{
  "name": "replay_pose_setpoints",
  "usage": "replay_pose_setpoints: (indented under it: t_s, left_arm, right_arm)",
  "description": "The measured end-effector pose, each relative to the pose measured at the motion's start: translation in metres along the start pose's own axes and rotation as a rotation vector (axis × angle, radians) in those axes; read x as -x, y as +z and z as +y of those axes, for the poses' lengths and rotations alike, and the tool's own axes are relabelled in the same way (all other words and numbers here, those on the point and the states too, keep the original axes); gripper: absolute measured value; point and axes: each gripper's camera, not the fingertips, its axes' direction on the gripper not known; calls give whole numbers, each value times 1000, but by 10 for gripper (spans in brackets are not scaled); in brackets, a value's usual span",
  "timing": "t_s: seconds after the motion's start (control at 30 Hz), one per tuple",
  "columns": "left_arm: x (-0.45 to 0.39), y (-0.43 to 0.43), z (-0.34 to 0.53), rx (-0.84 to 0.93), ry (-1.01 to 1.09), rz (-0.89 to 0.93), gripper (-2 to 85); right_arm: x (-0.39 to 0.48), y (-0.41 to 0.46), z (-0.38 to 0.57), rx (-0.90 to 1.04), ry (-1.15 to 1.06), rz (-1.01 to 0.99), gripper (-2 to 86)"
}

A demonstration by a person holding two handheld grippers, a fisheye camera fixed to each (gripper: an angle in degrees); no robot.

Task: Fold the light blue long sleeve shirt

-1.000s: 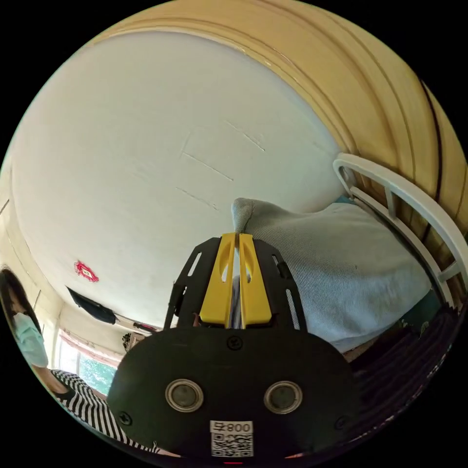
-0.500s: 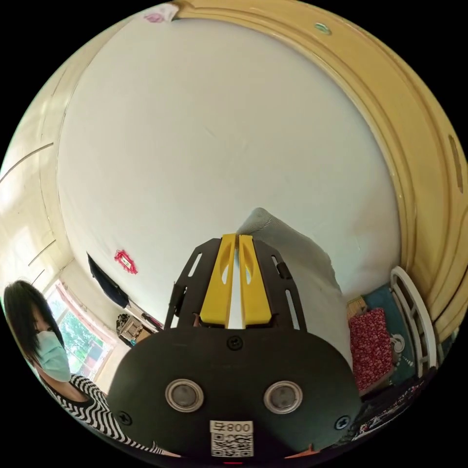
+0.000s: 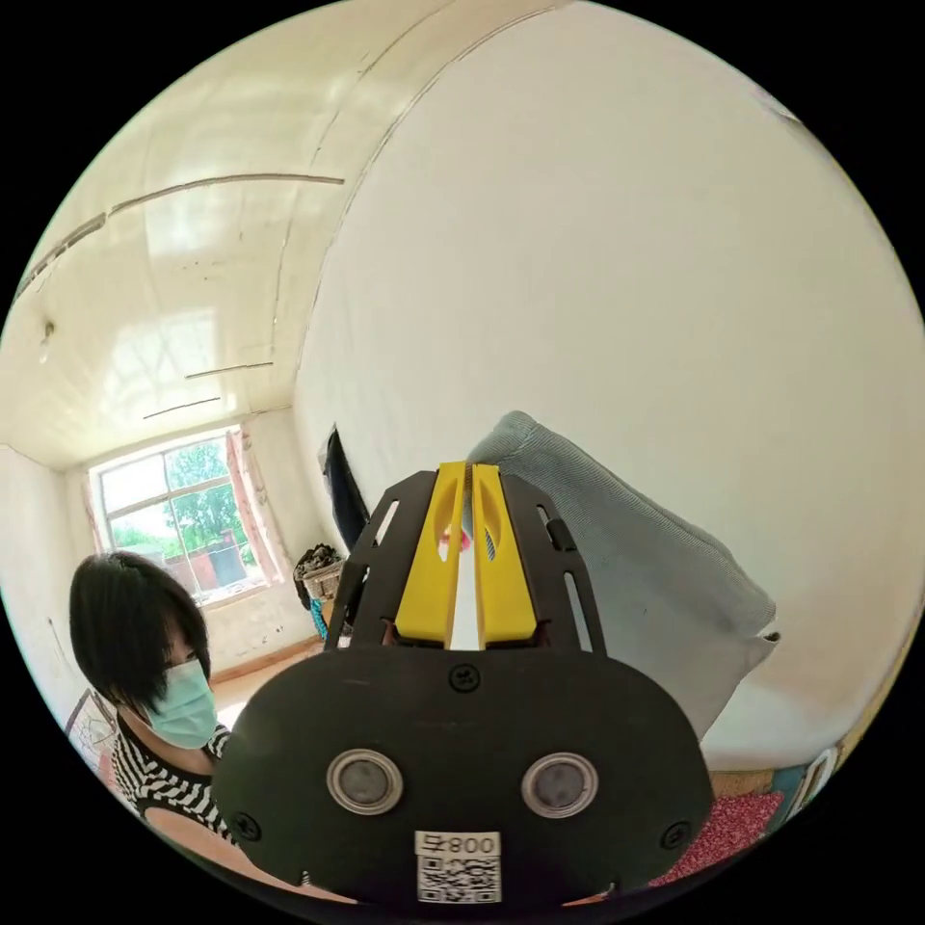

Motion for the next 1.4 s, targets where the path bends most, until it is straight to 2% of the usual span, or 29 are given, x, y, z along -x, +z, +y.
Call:
replay_pose_setpoints:
  t_s: [0.2, 0.37, 0.5, 0.77, 0.87, 0.93, 1.0, 1.07, 1.13, 1.27, 1.4]
  left_arm:
    - [41, -129, 56, -152, 67, -60, 10]
    - [70, -218, 103, -218, 111, -164, 24]
    - [109, -267, 143, -220, 96, -227, 56]
    - [236, -276, 219, -102, -75, -172, 72]
    - [284, -254, 252, 23, -151, -67, 66]
    - [306, -234, 280, 131, -151, 58, 50]
    - [318, -230, 301, 167, -139, 114, 36]
    - [333, -238, 322, 148, -153, 141, 28]
    - [356, -262, 352, 47, -191, 157, 25]
    - [395, -310, 398, -111, -279, 19, 69]
    - [433, -350, 444, -202, -361, -220, 137]
  right_arm:
    - [85, 58, -17, 91, 11, -50, 5]
    - [102, 116, 1, 190, 134, -69, 5]
    - [116, 182, 31, 296, 246, -165, 5]
    - [157, 282, 72, 460, 395, -299, 5]
    - [184, 304, 63, 478, 390, -361, 5]
    - [204, 314, 49, 490, 356, -380, 5]
    - [229, 324, 25, 503, 305, -399, 5]
    - [246, 328, 4, 495, 265, -423, 6]
    - [263, 331, -16, 484, 227, -442, 6]
    - [292, 338, -52, 481, 168, -439, 5]
    - [307, 345, -76, 480, 158, -427, 5]
